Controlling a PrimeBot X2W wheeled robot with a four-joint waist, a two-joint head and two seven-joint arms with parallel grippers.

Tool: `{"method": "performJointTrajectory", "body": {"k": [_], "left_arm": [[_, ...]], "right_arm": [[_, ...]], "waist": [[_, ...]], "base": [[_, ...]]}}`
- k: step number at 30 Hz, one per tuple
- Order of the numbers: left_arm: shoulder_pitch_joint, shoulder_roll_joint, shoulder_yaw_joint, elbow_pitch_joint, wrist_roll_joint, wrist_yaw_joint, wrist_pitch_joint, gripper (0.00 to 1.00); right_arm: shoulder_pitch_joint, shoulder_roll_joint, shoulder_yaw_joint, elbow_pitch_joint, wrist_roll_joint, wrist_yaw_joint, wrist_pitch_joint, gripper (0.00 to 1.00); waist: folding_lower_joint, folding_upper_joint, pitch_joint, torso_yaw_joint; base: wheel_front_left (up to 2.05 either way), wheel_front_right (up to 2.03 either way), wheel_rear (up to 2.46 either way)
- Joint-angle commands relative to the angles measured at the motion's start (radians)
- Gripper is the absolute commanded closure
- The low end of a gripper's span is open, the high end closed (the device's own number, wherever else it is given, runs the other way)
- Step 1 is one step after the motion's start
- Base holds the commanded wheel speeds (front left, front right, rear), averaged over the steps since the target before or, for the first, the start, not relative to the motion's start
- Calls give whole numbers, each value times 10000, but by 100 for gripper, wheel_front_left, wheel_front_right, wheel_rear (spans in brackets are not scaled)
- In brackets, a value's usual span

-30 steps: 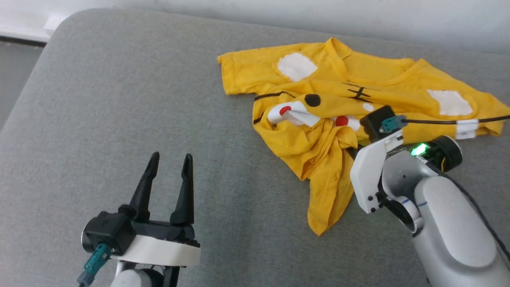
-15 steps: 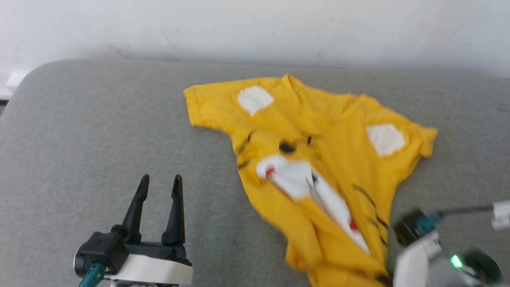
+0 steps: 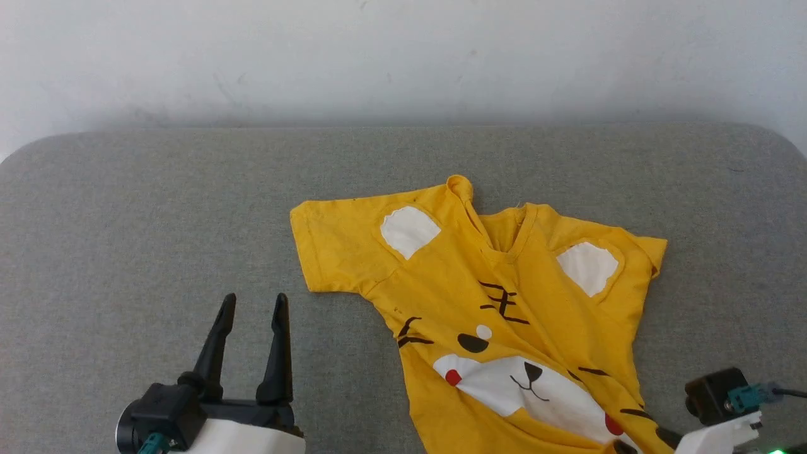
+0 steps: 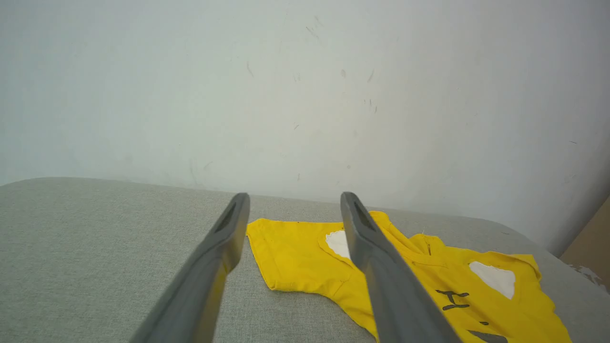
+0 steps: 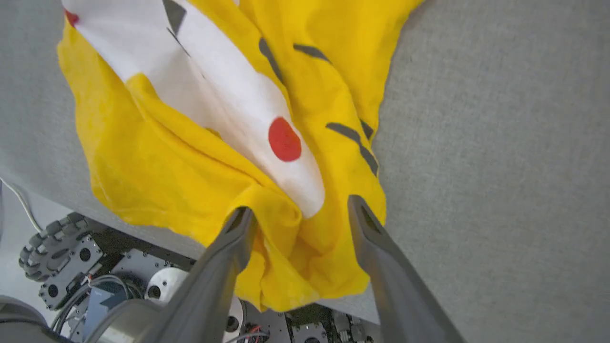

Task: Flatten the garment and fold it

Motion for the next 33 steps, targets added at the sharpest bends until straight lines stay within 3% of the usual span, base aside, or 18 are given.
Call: {"method": "performJointTrajectory", "body": {"k": [1, 7, 12, 15, 19, 25, 28, 33], "left_arm": [[31, 1, 5, -36, 115, -17, -47, 0], [38, 52, 17, -126, 169, -35, -47, 0], [33, 44, 111, -418, 170, -25, -47, 0], [95, 39, 171, -625, 374, -12, -47, 0], [295, 28, 183, -694, 686, 14, -47, 0], [247, 15, 258, -589, 846, 124, -47, 0], [-195, 277, 214, -160, 1026, 20, 12, 0], [-1807, 857, 127, 575, 1030, -238, 1299, 0]], "right_arm": [[-265, 107, 27, 18, -38, -7, -263, 0], [-1114, 946, -633, -54, -561, -7, -2807, 0], [-1492, 1957, -1704, -113, -2003, -7, -5938, 0], [-1410, 2178, -2020, 124, -2719, -7, -7766, 0], [-1107, 2199, -2268, 1099, -2626, -7, -9623, 0], [-1116, 2202, -2199, 2182, -2342, -7, -10719, 0], [-1377, 2202, -2195, 2383, -2339, -7, -10916, 0], [-1784, 2203, -2123, 2426, -2519, -7, -11081, 0]], "waist": [[2, 0, -14, -26], [2, 0, -8, -64], [2, 0, 89, -65], [2, 0, 159, -96], [2, 0, 221, -135], [2, 0, 420, -273], [2, 0, 650, -325], [2, 0, 1238, -372]], "base": [[0, 0, 0], [0, 0, 0], [0, 0, 0], [0, 0, 0], [0, 0, 0], [0, 0, 0], [0, 0, 0], [0, 0, 0]]}}
